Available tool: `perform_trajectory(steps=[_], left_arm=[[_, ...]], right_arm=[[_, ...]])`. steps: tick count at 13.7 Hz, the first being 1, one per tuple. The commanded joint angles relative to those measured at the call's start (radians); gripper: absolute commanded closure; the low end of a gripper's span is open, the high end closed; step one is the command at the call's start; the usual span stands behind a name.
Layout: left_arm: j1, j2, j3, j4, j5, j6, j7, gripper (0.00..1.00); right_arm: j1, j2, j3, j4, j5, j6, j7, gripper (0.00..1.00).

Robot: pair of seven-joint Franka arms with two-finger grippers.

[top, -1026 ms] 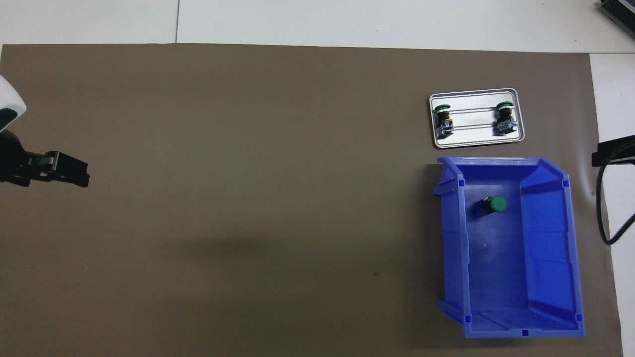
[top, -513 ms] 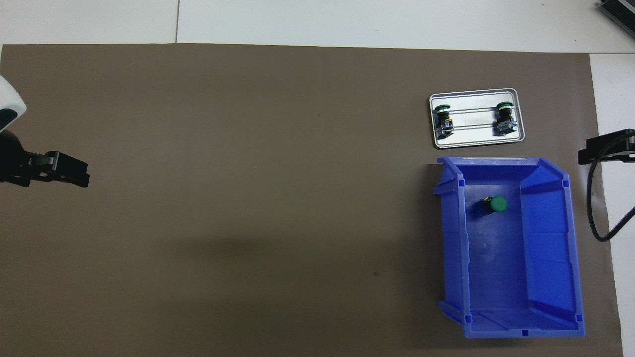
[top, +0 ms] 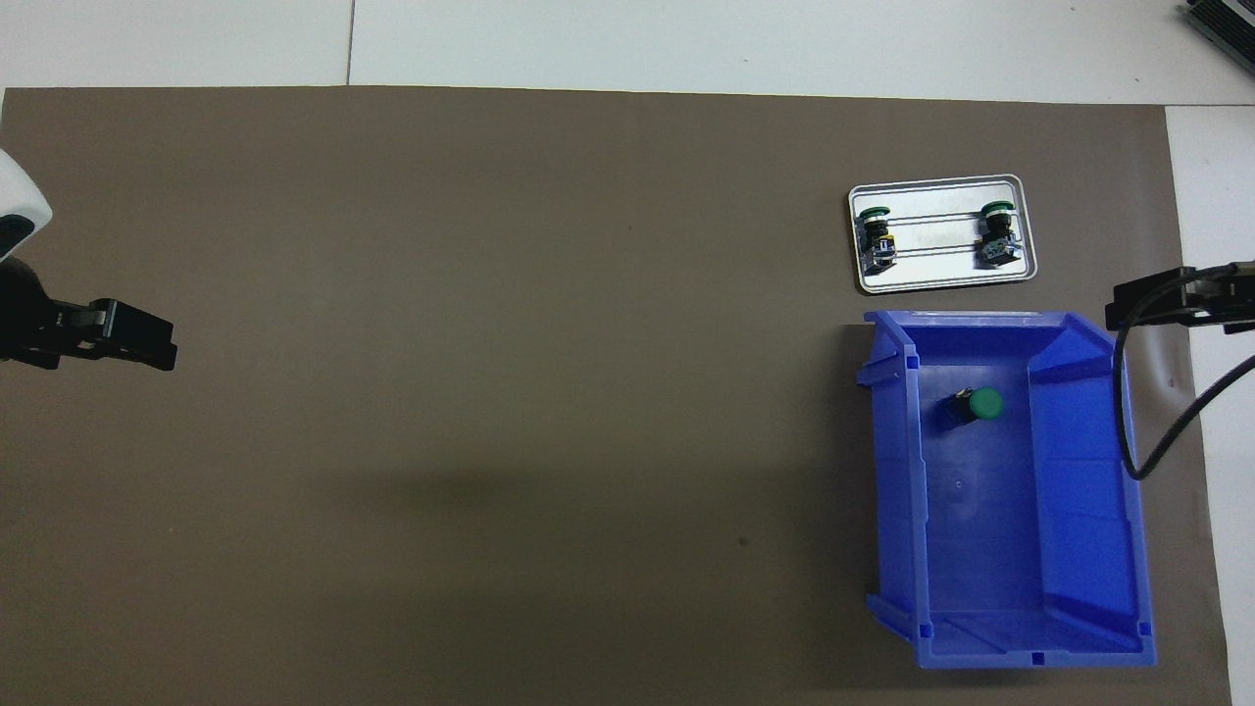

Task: Place and press button with both arms

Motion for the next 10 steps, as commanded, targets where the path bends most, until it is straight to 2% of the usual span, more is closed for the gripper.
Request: perform_trajectory(steps=[1, 10], left_arm=[[0.002, -0.012, -0.003, -0.011, 0.019, -0.011, -0.005, 0.00], [0.002, -0.012, -0.003, -0.011, 0.019, -0.011, -0.005, 0.00]], right_arm=[[-0.004, -0.036, 0.007, -0.033, -0.027, -0.021, -0.016, 0.00], [-0.006, -0.031, 0.016, -0.011, -0.013, -0.032, -0.006, 0.00]])
